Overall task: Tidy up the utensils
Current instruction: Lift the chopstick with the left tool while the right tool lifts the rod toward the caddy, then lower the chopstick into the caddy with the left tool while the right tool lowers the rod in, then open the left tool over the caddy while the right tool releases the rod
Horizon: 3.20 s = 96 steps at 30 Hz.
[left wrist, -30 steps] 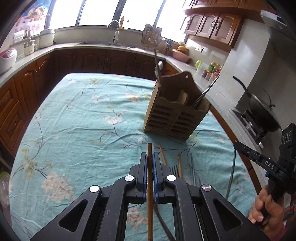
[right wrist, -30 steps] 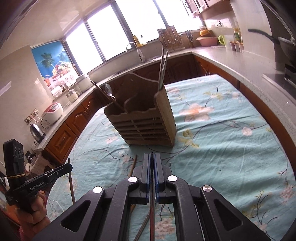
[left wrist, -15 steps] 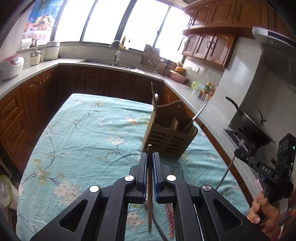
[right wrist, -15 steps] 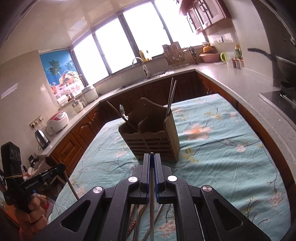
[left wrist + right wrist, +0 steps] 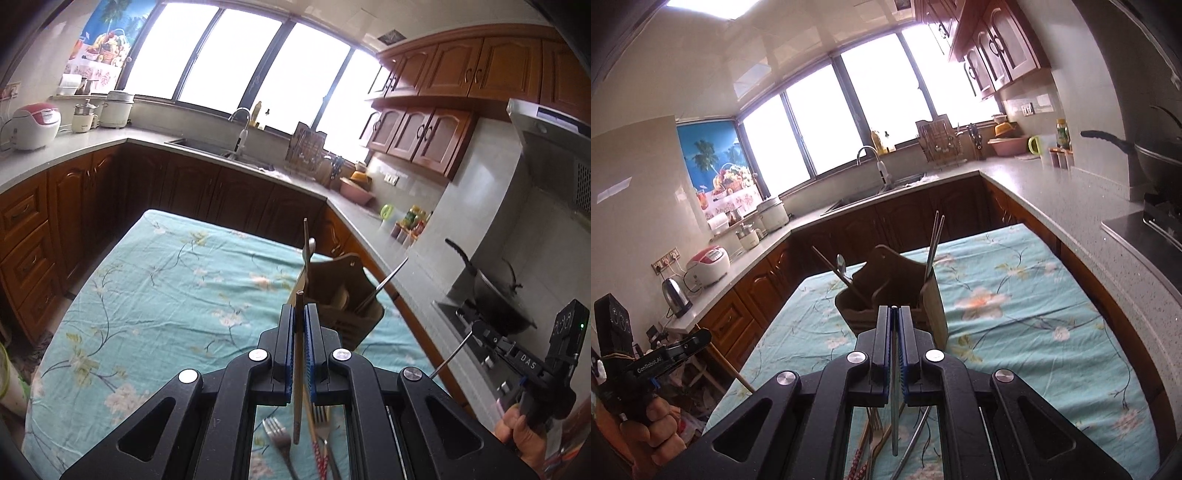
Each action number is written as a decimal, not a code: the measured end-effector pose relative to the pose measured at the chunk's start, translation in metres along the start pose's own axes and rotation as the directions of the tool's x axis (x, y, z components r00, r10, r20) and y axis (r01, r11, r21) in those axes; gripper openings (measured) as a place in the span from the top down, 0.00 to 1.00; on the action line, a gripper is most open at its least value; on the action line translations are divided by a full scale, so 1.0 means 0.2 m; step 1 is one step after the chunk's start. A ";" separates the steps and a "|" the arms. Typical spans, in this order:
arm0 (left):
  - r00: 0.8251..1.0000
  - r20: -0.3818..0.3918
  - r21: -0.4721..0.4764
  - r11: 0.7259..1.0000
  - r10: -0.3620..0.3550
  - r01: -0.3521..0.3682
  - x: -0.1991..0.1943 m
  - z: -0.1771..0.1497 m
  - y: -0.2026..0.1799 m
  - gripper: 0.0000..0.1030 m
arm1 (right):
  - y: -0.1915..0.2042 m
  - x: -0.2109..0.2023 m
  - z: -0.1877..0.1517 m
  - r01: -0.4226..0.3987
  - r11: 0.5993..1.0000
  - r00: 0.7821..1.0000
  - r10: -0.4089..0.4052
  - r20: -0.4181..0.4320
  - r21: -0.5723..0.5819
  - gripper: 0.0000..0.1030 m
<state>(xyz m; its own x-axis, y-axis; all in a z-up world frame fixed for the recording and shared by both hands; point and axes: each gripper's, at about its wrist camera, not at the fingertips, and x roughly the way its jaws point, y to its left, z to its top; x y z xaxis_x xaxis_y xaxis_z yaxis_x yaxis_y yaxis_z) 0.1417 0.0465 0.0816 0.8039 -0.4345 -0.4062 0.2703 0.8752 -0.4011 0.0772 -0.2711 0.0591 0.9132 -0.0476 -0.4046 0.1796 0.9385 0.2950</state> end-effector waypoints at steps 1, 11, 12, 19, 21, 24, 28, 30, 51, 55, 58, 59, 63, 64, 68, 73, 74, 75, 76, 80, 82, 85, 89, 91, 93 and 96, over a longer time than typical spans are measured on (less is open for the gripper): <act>1.000 0.007 -0.003 1.000 -0.003 0.003 0.00 0.01 0.00 0.96 | 0.00 0.00 0.01 0.000 1.000 1.000 0.000 0.006 -0.001 0.96; 0.995 0.099 -0.029 0.999 -0.028 0.031 0.10 0.14 0.02 0.96 | -0.02 0.01 0.16 -0.004 1.000 0.996 0.004 0.091 0.007 0.96; 0.994 0.106 -0.032 0.999 -0.029 0.032 0.12 0.15 0.02 0.96 | -0.03 0.01 0.18 -0.004 1.000 0.995 0.003 0.102 0.009 0.96; 0.983 0.176 -0.054 0.997 -0.046 0.057 0.24 0.26 0.03 0.96 | -0.07 0.04 0.35 -0.014 0.999 0.983 0.006 0.181 0.043 0.96; 0.978 0.202 -0.049 0.997 -0.045 0.056 0.29 0.29 0.03 0.96 | -0.07 0.05 0.40 -0.014 0.999 0.979 0.005 0.202 0.045 0.96; 0.973 0.229 -0.049 0.997 -0.042 0.055 0.37 0.33 0.04 0.96 | -0.07 0.08 0.45 -0.016 0.999 0.975 0.006 0.224 0.047 0.96; 0.970 0.239 -0.064 0.996 -0.044 0.061 0.50 0.35 0.07 0.96 | -0.08 0.15 0.52 -0.015 0.999 0.969 0.004 0.247 0.044 0.96; 0.971 0.236 -0.071 0.996 -0.042 0.061 0.58 0.35 0.08 0.96 | -0.08 0.19 0.54 -0.014 0.999 0.967 0.003 0.255 0.043 0.96; 0.995 0.103 -0.071 0.997 -0.008 0.015 1.25 0.21 0.13 0.96 | -0.20 0.63 0.35 0.015 0.997 0.989 -0.026 0.146 0.080 0.96; 0.997 0.073 -0.025 1.000 -0.007 0.008 1.27 0.21 0.07 0.96 | -0.21 0.69 0.29 0.010 0.996 0.995 -0.020 0.103 0.090 0.96; 0.999 0.045 -0.004 1.000 -0.004 0.004 1.29 0.20 0.06 0.96 | -0.22 0.72 0.27 0.010 0.995 0.996 -0.018 0.083 0.095 0.96; 0.999 0.035 0.003 1.000 -0.002 0.002 1.29 0.19 0.05 0.96 | -0.22 0.72 0.27 0.012 0.995 0.996 -0.020 0.087 0.095 0.96; 1.000 0.030 0.002 1.000 0.000 0.000 1.29 0.21 0.05 0.96 | -0.23 0.72 0.27 0.015 0.995 0.996 -0.023 0.081 0.097 0.96; 1.000 0.027 -0.003 1.000 -0.003 0.003 1.29 0.21 0.05 0.96 | -0.24 0.72 0.28 0.017 0.995 0.997 -0.025 0.079 0.098 0.96; 1.000 0.024 -0.001 1.000 -0.003 0.003 1.28 0.22 0.05 0.96 | -0.26 0.72 0.28 0.018 0.993 0.997 -0.026 0.073 0.116 0.96; 1.000 0.024 -0.001 1.000 -0.004 0.004 1.28 0.22 0.06 0.96 | -0.27 0.73 0.28 0.019 0.992 0.997 -0.027 0.066 0.124 0.96; 1.000 0.022 -0.002 1.000 -0.005 0.005 1.28 0.22 0.05 0.96 | -0.28 0.73 0.28 0.020 0.992 0.998 -0.028 0.064 0.124 0.95; 1.000 0.019 -0.001 1.000 -0.011 0.011 1.28 0.22 0.05 0.96 | -0.28 0.74 0.29 0.019 0.992 0.998 -0.027 0.061 0.126 0.94; 1.000 0.017 0.000 1.000 -0.015 0.015 1.28 0.22 0.05 0.96 | -0.28 0.74 0.28 0.017 0.991 0.998 -0.025 0.059 0.129 0.92; 1.000 0.014 0.004 1.000 -0.011 0.010 1.27 0.22 0.05 0.95 | -0.28 0.74 0.28 0.017 0.991 0.998 -0.025 0.060 0.135 0.91; 1.000 0.012 0.000 1.000 -0.009 0.009 1.27 0.23 0.04 0.93 | -0.28 0.73 0.28 0.016 0.990 0.998 -0.025 0.062 0.139 0.91; 1.000 0.011 -0.005 1.000 -0.012 0.012 1.25 0.22 0.04 0.82 | -0.28 0.73 0.28 0.016 0.990 0.998 -0.025 0.060 0.138 0.90; 1.000 0.025 0.008 1.000 -0.004 0.004 1.23 0.22 0.02 0.78 | -0.29 0.71 0.29 0.010 0.990 0.998 -0.020 0.065 0.142 0.58; 1.000 0.023 0.009 1.000 -0.005 0.005 1.22 0.21 0.01 0.73 | -0.29 0.69 0.29 0.010 0.989 0.996 -0.022 0.081 0.145 0.53; 1.000 0.024 0.009 1.000 -0.003 0.003 1.21 0.21 0.01 0.60 | -0.30 0.67 0.29 0.012 0.989 0.996 -0.026 0.089 0.151 0.50; 0.999 0.035 0.006 1.000 0.009 -0.009 1.18 0.20 0.01 0.39 | -0.30 0.66 0.29 0.001 0.987 0.995 -0.016 0.094 0.159 0.30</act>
<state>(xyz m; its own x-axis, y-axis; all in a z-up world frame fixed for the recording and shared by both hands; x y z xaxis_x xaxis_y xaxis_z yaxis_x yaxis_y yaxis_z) 0.3533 -0.0458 0.0173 0.8244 -0.4192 -0.3803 0.2664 0.8802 -0.3927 0.2085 -0.3546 0.0380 0.9404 -0.0948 -0.3265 0.2367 0.8720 0.4286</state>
